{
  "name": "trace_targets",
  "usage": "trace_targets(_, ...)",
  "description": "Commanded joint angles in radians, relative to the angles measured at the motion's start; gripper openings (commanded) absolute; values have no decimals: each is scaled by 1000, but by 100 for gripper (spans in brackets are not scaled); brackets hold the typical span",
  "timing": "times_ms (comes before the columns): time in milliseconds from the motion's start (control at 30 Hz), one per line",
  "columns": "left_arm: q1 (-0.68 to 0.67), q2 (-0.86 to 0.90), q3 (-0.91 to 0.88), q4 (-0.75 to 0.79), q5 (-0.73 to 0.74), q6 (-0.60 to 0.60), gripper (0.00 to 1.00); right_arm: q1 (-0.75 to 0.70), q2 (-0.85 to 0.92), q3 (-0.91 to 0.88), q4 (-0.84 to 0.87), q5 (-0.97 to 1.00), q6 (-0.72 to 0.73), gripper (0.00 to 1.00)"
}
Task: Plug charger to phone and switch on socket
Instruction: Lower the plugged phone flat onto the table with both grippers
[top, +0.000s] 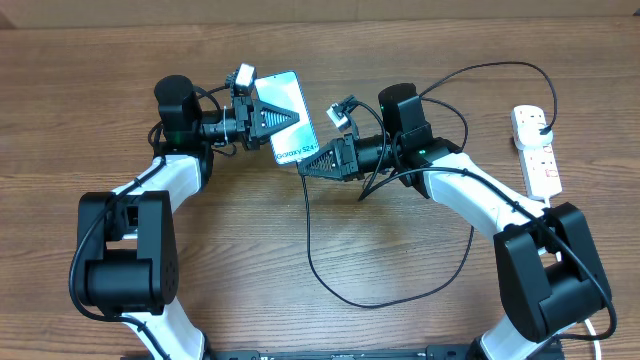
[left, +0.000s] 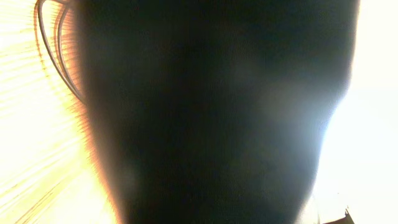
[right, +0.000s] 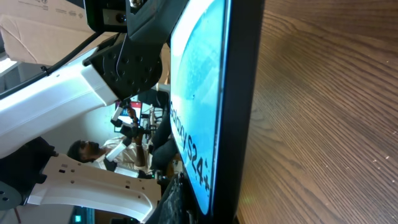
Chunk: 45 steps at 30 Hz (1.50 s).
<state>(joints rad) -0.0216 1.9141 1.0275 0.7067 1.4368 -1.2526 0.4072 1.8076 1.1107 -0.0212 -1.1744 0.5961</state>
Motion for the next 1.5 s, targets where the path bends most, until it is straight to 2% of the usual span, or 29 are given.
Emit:
trace_targets(0,-58,-4,1,0,146,25,4,-19,1,20,14,96,-28,4)
trace_targets(267,-58,-4,1,-55,146,57,4,-25,1,21,-67,97,-105,4)
trace_targets(633,-58,-3,1,-89,146,88,4,-30,1,24,-124,96,-134,4)
trace_targets(867,-58,-3,0,-244,146,225,4,-51,1,24,-124,58,-134,5)
trace_targets(900,-58,-3,0,-247,146,229,4,-51,1,24,-123,54,-135,18)
trace_targets(933,-58,-3,0,-246,146,229,4,-51,1,24,-124,53,-135,26)
trace_targets(1000,-55,-3,0,-241,146,229,4,-50,1,24,-124,40,-155,33)
trace_targets(1033,-55,-3,0,-238,146,229,4,-50,1,24,-126,35,-158,41)
trace_targets(1067,-55,-3,0,-238,146,229,4,-50,1,24,-127,28,-158,58)
trace_targets(1233,-45,-3,0,-231,146,230,4,-54,-6,24,-130,-18,-186,73)
trace_targets(1467,-6,-3,0,-232,146,279,4,-89,-97,24,-254,11,-325,78)
